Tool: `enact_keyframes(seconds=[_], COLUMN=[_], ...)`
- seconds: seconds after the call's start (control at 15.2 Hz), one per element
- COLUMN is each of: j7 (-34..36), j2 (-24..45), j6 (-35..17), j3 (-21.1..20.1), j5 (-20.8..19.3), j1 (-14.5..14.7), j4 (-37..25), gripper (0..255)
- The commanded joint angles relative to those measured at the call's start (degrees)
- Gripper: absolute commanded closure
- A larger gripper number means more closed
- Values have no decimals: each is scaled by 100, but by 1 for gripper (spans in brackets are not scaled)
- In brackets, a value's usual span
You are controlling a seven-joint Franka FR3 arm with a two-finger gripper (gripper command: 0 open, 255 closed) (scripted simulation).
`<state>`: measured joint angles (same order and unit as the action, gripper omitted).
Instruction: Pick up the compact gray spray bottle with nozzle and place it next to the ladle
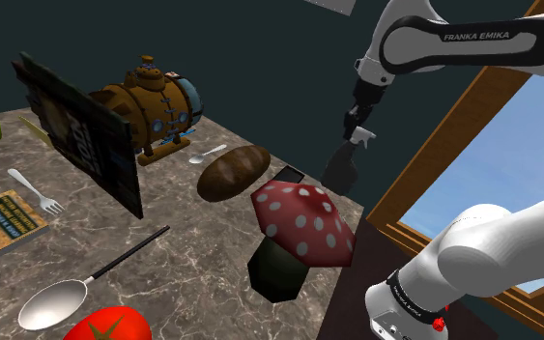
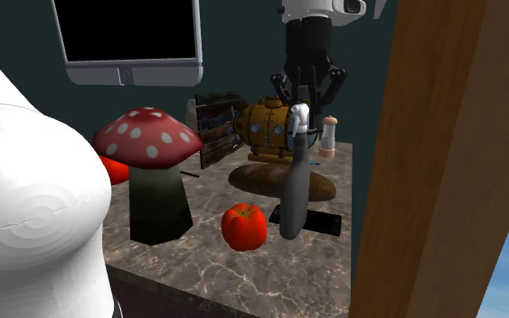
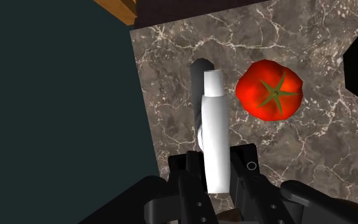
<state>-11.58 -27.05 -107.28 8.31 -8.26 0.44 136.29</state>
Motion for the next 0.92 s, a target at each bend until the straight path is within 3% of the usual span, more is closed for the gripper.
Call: enact_keyframes(seconds=[0.0,0.86], j7=[-8,-81], j2=[-55,-71], j6=[167,1168], j3=[-13,-71], j5=[7,61], j1=[1,22], j4=[-111,-1097], gripper=[255,255])
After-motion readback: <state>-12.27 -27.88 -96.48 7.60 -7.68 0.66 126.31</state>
